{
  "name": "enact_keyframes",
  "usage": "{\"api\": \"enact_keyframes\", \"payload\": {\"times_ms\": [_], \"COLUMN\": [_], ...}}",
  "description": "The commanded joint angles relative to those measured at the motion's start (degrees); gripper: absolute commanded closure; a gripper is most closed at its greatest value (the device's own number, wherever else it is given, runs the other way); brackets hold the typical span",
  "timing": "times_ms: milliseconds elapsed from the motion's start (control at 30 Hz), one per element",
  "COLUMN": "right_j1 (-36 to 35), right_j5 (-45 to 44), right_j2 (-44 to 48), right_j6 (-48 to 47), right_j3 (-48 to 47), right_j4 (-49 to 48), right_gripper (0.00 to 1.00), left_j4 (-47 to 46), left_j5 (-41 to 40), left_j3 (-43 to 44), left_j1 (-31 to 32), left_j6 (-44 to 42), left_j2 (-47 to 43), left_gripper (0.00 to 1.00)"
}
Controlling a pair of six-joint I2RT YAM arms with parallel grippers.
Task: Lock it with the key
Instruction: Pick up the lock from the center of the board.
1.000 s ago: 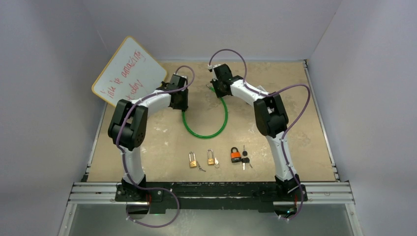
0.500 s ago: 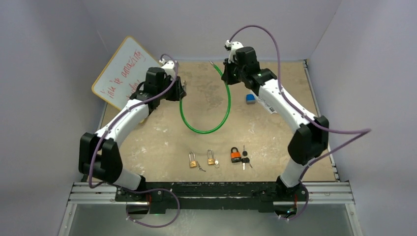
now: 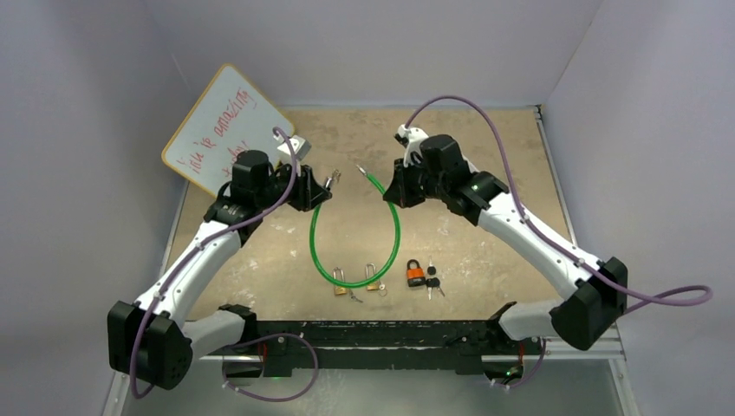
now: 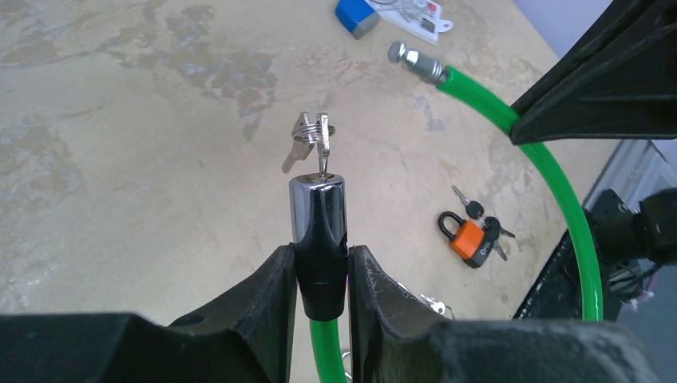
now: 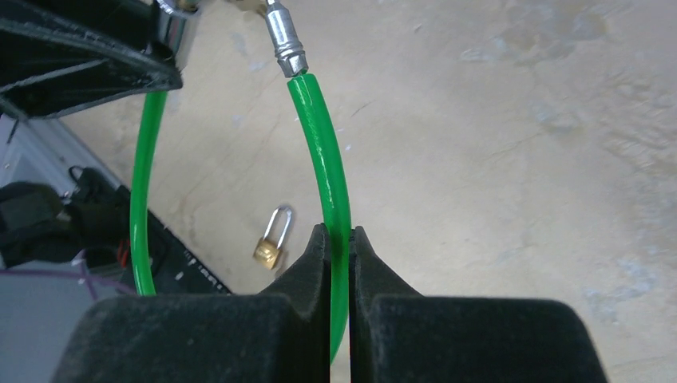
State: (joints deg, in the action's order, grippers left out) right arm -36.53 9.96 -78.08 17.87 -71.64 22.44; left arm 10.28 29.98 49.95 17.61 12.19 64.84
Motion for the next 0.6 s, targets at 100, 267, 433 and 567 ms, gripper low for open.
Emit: {"api": "enact_keyframes", "payload": {"times_ms": [100,267,433,567], "right_j1": [-4.11,-4.09,-4.08,-4.03], "right_j5": [2.94,1.34,1.5,-1.4], "right_j2": [6.25,7.64,5.96,0.39], "right_j6": [8.45,11.46,16.27,17.78], "right_j3": [6.57,8.47,11.03,9.28], "right_j4": [-3.27,-4.04,-8.08,-9.74], "right_gripper": [1.0,1.0,1.0,1.0], "left_j4": [-6.04,-2.15,7.41,6.55], "left_j5": [7.85,1.77,-15.17,-19.09], "left_j3": [-3.42,-2.31,1.88,4.8], "left_j1": [-0.03,-0.03,-0.03,-0.12], "left_j6": [-0.12,-0.43,-1.19,-0.05], "left_j2": [-4.98,-3.33,2.69,10.41], "left_gripper": [1.0,1.0,1.0,1.0]}}
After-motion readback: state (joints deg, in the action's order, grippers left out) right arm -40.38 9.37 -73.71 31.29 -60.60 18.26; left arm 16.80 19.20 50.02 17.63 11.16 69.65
